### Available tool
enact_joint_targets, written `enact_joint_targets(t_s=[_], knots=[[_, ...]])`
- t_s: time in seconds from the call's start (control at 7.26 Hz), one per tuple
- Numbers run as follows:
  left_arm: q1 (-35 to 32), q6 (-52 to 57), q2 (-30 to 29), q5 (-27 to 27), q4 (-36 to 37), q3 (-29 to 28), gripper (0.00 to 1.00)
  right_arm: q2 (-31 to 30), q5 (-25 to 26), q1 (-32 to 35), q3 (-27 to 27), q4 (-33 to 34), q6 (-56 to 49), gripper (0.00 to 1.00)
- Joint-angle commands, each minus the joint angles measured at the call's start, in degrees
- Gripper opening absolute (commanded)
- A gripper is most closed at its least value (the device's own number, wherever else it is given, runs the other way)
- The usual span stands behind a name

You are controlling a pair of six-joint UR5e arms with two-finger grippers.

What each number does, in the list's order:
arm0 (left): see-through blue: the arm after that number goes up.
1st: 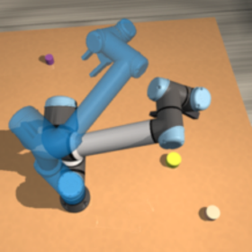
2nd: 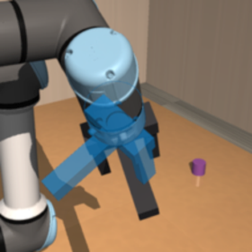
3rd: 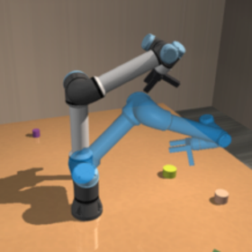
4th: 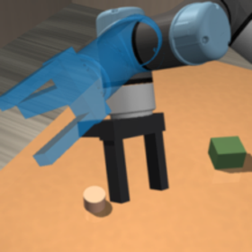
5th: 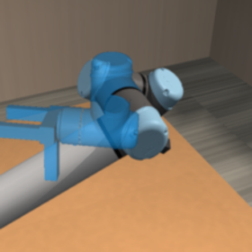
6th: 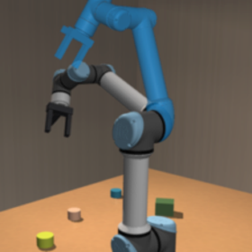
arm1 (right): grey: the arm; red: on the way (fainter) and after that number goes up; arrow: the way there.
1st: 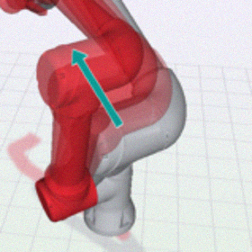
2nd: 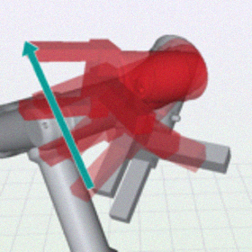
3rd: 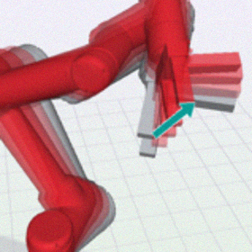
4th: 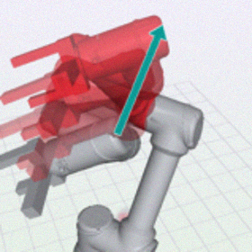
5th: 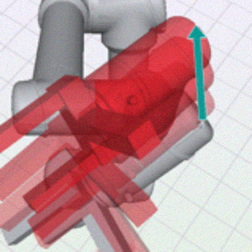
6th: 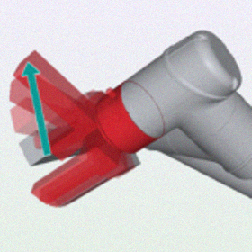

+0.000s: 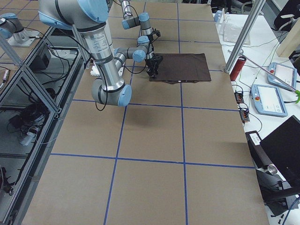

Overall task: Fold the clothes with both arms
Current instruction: 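Move the right gripper to the other near corner and grasp both near corners, then lift the near edge with both grippers and fold it toward the far edge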

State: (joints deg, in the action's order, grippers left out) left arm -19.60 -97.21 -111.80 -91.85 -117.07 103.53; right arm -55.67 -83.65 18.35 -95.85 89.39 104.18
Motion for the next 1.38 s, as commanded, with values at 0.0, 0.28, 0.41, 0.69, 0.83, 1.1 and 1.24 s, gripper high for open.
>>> enact_joint_targets(t_s=[0.0, 0.28, 0.41, 0.69, 0.83, 1.1, 1.24], knots=[[0.0, 0.0, 0.0, 0.0, 0.0, 0.01, 0.0, 0.12, 0.76, -0.07, -0.12, -0.18, 0.58, 0.0], [0.0, 0.0, 0.0, 0.0, 0.09, 0.44, 0.0, 0.21, 1.12, 0.02, -0.74, -0.18, 1.37, 0.0], [0.0, 0.0, 0.0, 0.0, 0.09, 0.45, 0.0, 0.21, 1.12, 0.02, -0.83, -0.18, 1.38, 0.0], [-0.18, 0.35, 0.26, -0.26, 0.26, 2.1, 0.0, -0.14, 1.03, 0.55, -6.76, 0.77, 1.29, 0.0], [-0.18, 0.44, 0.79, -0.52, 3.39, 6.38, 0.0, -0.92, 0.94, 0.64, -12.46, 5.13, 1.37, 0.0], [0.0, 0.26, 0.53, -0.61, 18.03, 20.76, 0.0, -1.46, 0.76, -2.68, -25.64, 17.26, 6.01, 0.0], [0.26, -0.26, 0.35, -1.66, 26.37, 28.15, 0.0, -1.28, 0.85, -5.4, -33.1, 25.4, 8.73, 0.0]])
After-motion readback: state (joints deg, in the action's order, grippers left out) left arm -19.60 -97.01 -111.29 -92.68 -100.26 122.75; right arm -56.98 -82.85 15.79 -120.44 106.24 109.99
